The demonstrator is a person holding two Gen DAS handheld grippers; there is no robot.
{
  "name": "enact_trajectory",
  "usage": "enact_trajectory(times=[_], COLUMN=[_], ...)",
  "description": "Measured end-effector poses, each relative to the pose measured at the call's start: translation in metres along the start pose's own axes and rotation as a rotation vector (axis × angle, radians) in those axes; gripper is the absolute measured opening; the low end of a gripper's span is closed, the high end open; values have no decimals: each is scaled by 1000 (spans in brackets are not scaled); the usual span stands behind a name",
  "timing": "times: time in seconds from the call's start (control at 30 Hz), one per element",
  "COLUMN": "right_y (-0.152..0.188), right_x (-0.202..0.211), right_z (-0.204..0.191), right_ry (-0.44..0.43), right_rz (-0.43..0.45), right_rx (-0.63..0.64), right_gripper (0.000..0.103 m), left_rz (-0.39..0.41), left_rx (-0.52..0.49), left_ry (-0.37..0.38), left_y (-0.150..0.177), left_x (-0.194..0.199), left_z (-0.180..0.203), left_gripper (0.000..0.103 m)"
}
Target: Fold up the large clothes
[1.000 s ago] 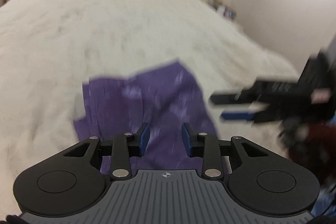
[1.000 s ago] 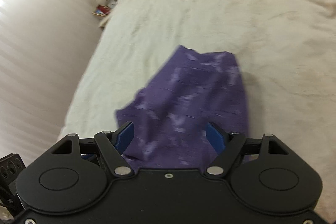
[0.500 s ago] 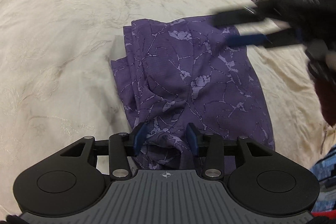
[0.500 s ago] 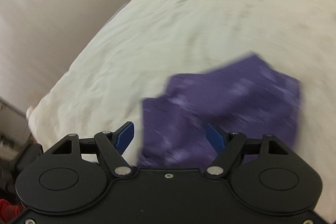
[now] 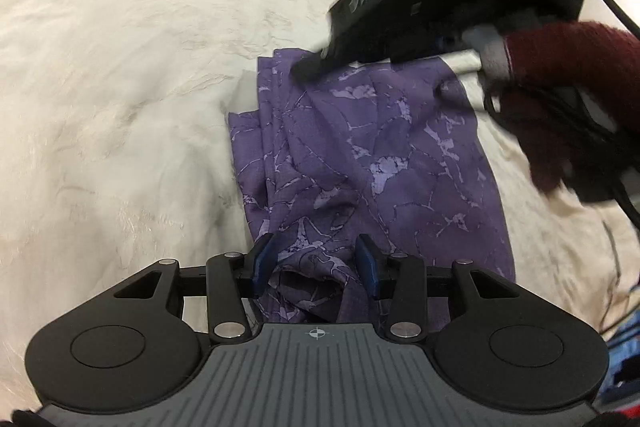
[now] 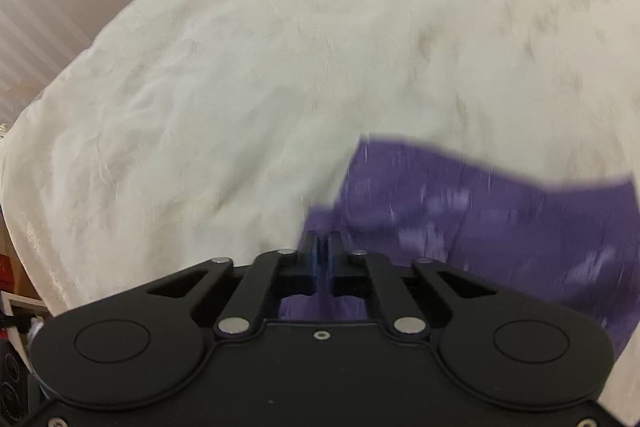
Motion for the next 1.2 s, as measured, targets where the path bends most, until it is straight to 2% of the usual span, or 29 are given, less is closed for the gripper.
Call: enact_trajectory(times=[0.17, 0.23, 0.3, 0.37, 0.4, 0.43, 0.63, 0.83, 0.9, 1.0, 1.1, 1.2], right_y=[-39, -47, -46, -36, -28, -18, 48, 96, 97, 90, 76, 61], right_x=[2, 12, 26, 44, 52, 62, 98, 103, 96, 76, 45, 14], right_z=[22, 30, 38, 49, 56, 65, 117, 145, 150, 155, 163, 172], right_ry=[-80, -112, -120, -112, -100, -84, 74, 180, 187, 180, 172, 171], right_rz=[59, 113, 154, 194, 213, 235, 291, 291, 282, 256, 194, 97], right_rx=[-123, -162, -173, -155, -150, -147, -165, -222, -243, -265, -290, -328], right_gripper=[4, 18, 18, 35, 54, 62, 62, 58, 58, 56, 56, 59], left_rz=[-14, -25, -11, 6, 13, 24, 77, 31, 9, -33, -84, -108], left_rx=[71, 78, 63, 20, -5, -31, -207, -330, -355, -329, -288, -296], left_ry=[9, 12, 14, 3, -4, -7, 20, 58, 30, -23, -62, -72], left_y=[6, 4, -1, -6, -9, -12, -43, -65, -70, -77, -82, -83], left_x=[-1, 1, 8, 19, 23, 28, 41, 5, -13, -41, -64, -74], left_z=[-6, -7, -6, 0, 2, 5, 36, 67, 69, 57, 39, 34], left_gripper=[47, 49, 49, 48, 47, 47, 48, 48, 48, 48, 48, 48])
Point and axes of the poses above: each gripper's, at about its wrist camera, not at the fingertips, and x roughly against the way its jaws point, z to its right, y to its underside, the point moved 6 cm from there along -x, roughly the way its jaws point, and after that the axes turned 6 degrees about -z, right-handed, at the moved point
